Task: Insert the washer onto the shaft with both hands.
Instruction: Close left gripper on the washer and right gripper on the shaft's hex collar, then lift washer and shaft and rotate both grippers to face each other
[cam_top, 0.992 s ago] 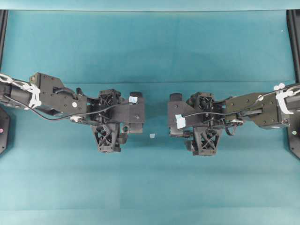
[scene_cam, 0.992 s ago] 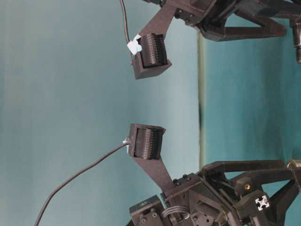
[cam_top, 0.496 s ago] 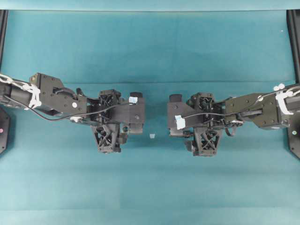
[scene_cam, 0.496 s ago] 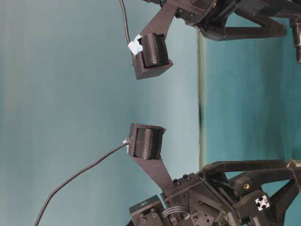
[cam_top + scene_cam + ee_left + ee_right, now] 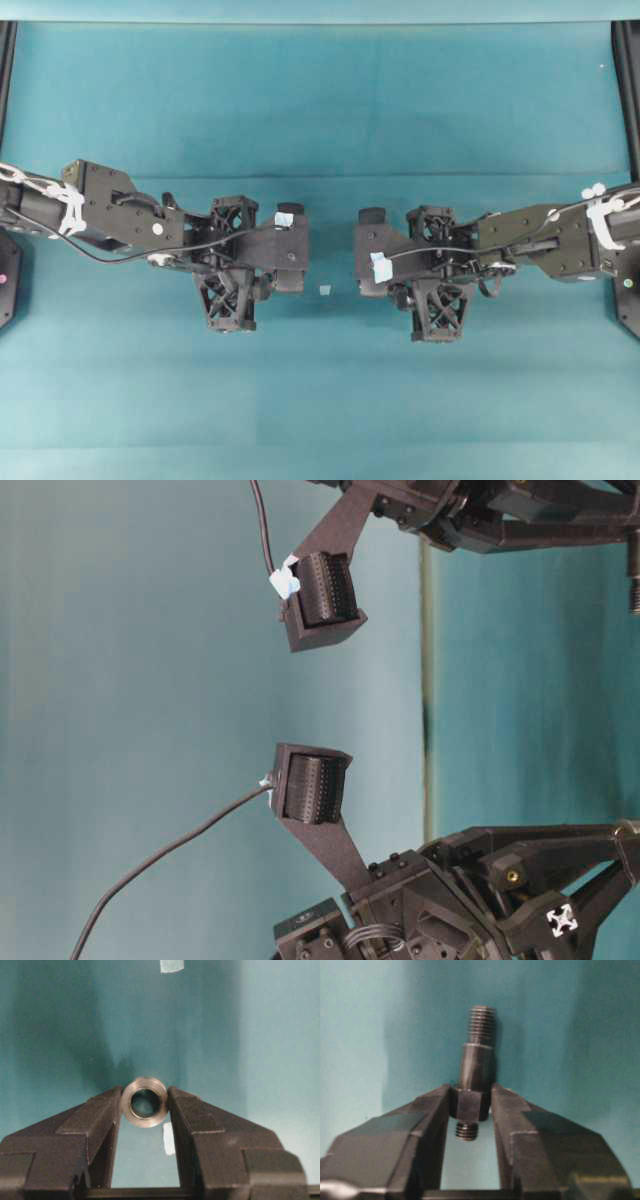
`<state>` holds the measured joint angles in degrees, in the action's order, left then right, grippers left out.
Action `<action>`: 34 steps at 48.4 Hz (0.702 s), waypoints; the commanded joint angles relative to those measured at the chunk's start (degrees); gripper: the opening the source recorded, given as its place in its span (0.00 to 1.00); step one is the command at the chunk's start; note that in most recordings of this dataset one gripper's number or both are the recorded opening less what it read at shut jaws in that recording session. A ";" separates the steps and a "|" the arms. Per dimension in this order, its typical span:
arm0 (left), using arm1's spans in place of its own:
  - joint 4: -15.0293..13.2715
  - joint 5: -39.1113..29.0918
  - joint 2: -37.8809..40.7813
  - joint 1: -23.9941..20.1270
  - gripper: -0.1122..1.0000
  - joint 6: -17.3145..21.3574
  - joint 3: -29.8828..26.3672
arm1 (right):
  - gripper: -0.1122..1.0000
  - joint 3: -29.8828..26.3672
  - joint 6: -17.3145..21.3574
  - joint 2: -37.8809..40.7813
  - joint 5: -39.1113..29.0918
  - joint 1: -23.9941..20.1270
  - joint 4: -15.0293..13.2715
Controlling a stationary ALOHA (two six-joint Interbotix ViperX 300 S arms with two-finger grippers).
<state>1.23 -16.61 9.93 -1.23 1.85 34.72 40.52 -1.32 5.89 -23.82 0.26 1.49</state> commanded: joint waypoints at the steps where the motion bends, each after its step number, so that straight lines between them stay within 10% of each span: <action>1: 0.09 0.53 -0.18 0.62 0.43 0.00 -0.35 | 0.11 0.18 0.18 0.26 -0.97 0.53 -0.18; 34: 0.09 0.53 -0.26 0.62 0.43 0.00 -0.53 | 0.11 0.09 0.35 0.26 -1.05 0.97 -0.18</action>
<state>1.23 -16.52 9.93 -1.14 1.85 34.72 40.34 -1.32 5.89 -24.43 0.35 1.49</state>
